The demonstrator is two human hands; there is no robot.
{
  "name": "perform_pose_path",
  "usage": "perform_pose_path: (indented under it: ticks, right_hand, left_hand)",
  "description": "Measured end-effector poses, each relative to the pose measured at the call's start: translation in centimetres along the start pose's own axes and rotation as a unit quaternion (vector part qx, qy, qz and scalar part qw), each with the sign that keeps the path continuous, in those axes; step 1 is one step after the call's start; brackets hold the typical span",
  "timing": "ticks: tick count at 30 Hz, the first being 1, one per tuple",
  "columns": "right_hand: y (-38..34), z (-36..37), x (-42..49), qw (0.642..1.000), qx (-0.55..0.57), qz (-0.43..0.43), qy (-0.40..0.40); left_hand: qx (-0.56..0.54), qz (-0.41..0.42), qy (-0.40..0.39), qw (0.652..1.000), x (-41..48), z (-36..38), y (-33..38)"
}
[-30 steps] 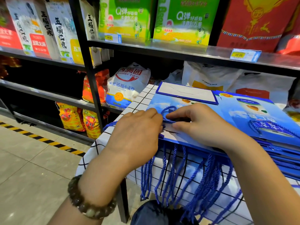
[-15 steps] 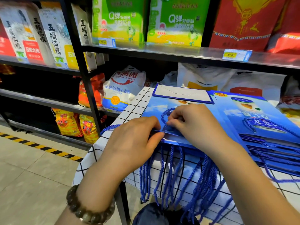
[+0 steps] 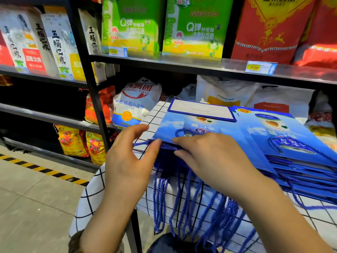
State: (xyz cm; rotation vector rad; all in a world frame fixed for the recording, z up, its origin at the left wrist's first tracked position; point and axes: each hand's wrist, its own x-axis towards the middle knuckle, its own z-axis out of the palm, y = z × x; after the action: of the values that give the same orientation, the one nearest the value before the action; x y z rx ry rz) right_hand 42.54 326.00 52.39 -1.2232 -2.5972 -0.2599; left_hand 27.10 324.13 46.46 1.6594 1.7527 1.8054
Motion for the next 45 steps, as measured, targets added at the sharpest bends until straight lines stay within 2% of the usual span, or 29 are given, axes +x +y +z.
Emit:
perform_pose_path:
  ticks: [2,3,5,7,8,10,11,13,14,16,18,20,21,22,24,25,26,27,28,29,31,32,33,34,35,38,42,45]
  right_hand:
    - [0.6,-0.8,0.2,0.998,0.017,0.012,0.058]
    - [0.9,-1.1,0.3,0.992,0.039,0.011,0.122]
    - [1.0,-1.9,0.5,0.961,0.085,0.017,0.264]
    - [0.8,-2.8,0.5,0.916,0.147,0.038,0.37]
    - [0.7,-3.3,0.5,0.891,0.178,0.047,0.415]
    - [1.0,-4.2,0.4,0.829,0.261,0.08,0.488]
    - [1.4,-4.5,0.2,0.785,0.333,0.095,0.513]
    - [2.1,-4.5,-0.2,0.679,0.496,0.123,0.526]
    - [2.4,-4.1,-0.4,0.639,0.553,0.142,0.516]
    - [2.8,-2.3,-1.0,0.594,0.617,0.193,0.478]
    - [2.8,-0.4,-2.0,0.569,0.658,0.245,0.429]
    - [2.9,1.0,-3.1,0.567,0.673,0.288,0.378]
    - [3.1,1.5,-3.6,0.569,0.669,0.31,0.363]
    - [3.3,1.8,-4.2,0.569,0.659,0.33,0.365]
    - [4.3,1.8,-5.2,0.559,0.624,0.352,0.417]
    - [4.8,1.5,-5.8,0.562,0.593,0.351,0.458]
    - [5.3,1.1,-6.2,0.582,0.553,0.338,0.492]
    - [5.8,0.8,-6.5,0.626,0.508,0.312,0.503]
    - [6.1,0.4,-6.7,0.687,0.466,0.28,0.482]
    - [6.2,0.2,-6.7,0.76,0.429,0.244,0.423]
    - [5.8,0.1,-5.9,0.885,0.372,0.18,0.216]
    - [5.5,0.3,-5.6,0.93,0.322,0.145,0.099]
    - [5.3,0.8,-5.2,0.958,0.263,0.115,0.004]
    - [5.0,1.1,-4.9,0.97,0.21,0.101,-0.063]
    - [4.7,1.3,-4.6,0.972,0.184,0.105,-0.097]
    - [3.8,1.1,-4.2,0.969,0.184,0.149,-0.075]
    - [2.4,1.3,-3.4,0.98,0.087,0.168,-0.062]
    - [1.7,1.3,-3.1,0.983,0.061,0.168,-0.038]
  left_hand:
    - [-0.061,0.029,0.056,0.996,-0.9,-0.1,0.8]
    - [-0.074,0.057,0.052,0.994,-1.4,0.0,1.6]
    - [-0.084,0.099,-0.039,0.991,-2.0,0.8,3.5]
    - [-0.092,0.102,-0.165,0.977,-2.0,2.0,5.6]
    - [-0.089,0.113,-0.201,0.969,-1.7,2.6,6.4]
    - [-0.082,0.143,-0.218,0.962,-1.0,3.4,7.8]
    - [-0.08,0.156,-0.218,0.96,-0.6,3.5,8.4]
    - [-0.052,0.175,-0.234,0.955,0.1,3.6,8.7]
    - [-0.021,0.185,-0.248,0.951,0.4,3.7,8.7]
    - [0.075,0.201,-0.283,0.935,0.8,3.9,8.3]
    - [0.189,0.208,-0.335,0.899,1.0,4.2,7.4]
    - [0.253,0.206,-0.373,0.869,1.1,4.1,6.8]
    - [0.258,0.204,-0.38,0.864,1.2,3.9,6.6]
    - [0.257,0.204,-0.382,0.864,1.4,3.6,6.5]
    - [0.256,0.201,-0.394,0.859,1.8,3.0,6.2]
    - [0.262,0.198,-0.414,0.849,1.9,2.8,6.0]
    - [0.271,0.197,-0.437,0.835,2.0,2.7,5.8]
    - [0.276,0.195,-0.456,0.823,2.1,2.6,5.5]
    - [0.275,0.19,-0.469,0.818,2.2,2.5,5.2]
    - [0.27,0.182,-0.476,0.817,2.3,2.4,5.0]
    - [0.249,0.162,-0.487,0.821,2.6,2.2,4.8]
    - [0.235,0.155,-0.489,0.826,2.8,2.0,4.9]
    - [0.224,0.148,-0.486,0.832,2.9,1.7,4.9]
    - [0.225,0.137,-0.478,0.838,3.1,1.3,4.9]
    - [0.239,0.125,-0.466,0.843,3.2,0.7,4.7]
    - [0.295,0.105,-0.412,0.856,3.6,-1.5,4.0]
    - [0.355,0.111,-0.334,0.866,3.5,-2.8,3.9]
    - [0.345,0.082,-0.307,0.883,3.5,-2.6,3.3]
